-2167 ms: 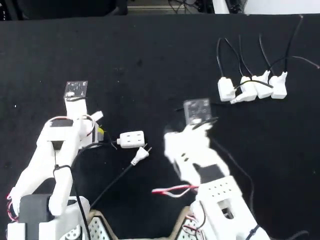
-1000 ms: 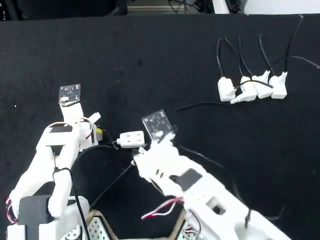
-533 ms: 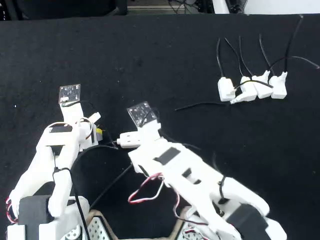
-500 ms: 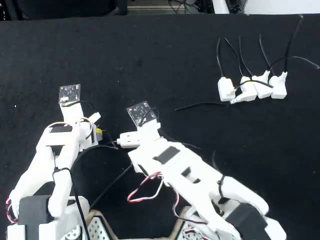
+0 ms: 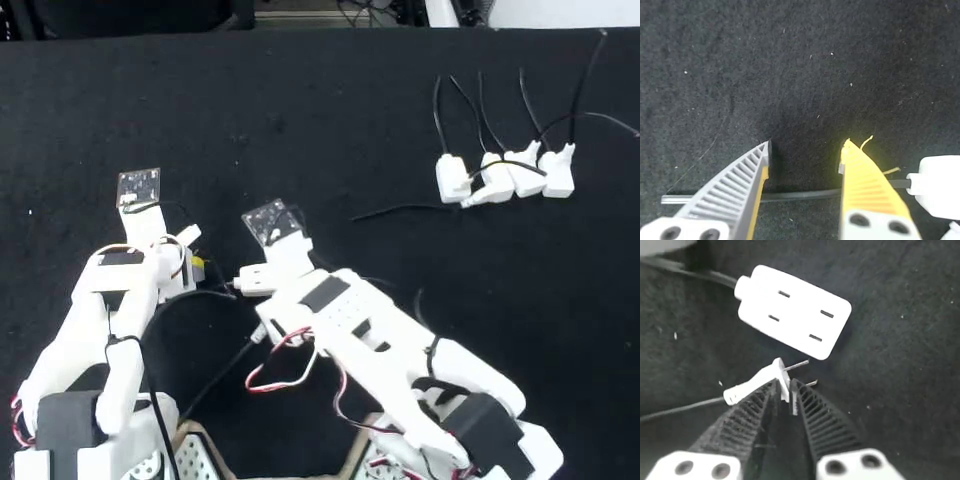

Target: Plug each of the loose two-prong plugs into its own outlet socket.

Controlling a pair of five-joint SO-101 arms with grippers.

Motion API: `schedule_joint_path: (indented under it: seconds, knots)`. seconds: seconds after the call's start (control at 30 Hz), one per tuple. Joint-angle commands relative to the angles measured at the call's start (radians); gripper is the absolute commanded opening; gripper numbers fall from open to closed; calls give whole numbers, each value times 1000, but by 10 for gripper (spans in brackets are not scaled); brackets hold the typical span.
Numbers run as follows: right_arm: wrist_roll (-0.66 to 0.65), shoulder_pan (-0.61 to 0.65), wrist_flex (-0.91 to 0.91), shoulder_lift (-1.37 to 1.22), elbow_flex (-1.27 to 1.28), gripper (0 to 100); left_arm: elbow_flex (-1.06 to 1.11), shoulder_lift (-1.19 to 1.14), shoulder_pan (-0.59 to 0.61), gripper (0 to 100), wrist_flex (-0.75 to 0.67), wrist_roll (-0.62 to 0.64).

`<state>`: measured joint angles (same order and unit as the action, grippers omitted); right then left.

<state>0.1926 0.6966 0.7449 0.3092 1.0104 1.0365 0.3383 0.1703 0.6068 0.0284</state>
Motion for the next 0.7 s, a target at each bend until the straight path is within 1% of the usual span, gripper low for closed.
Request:
schedule_joint_path:
  seconds: [0.0,0.27,0.33,0.4,0.43,0.5,0.6,0.67]
  knots:
    - [-25,5,37,56,-39,11,-10,34,12,223,-14,8]
    - [-28,-11,49,199,24,15,-10,34,12,223,-14,8]
    - [-29,12,51,237,39,15,-10,34,13,223,-14,8]
    - [-68,51,49,269,62,18,-10,34,13,223,-14,8]
    - [-92,75,49,278,74,36,-10,34,13,223,-14,8]
    - [-101,121,46,283,93,112,-10,34,13,223,-14,8]
    - [-52,164,-32,263,128,225,-15,34,13,223,-14,8]
    - [11,175,-127,234,156,236,-18,34,13,223,-14,8]
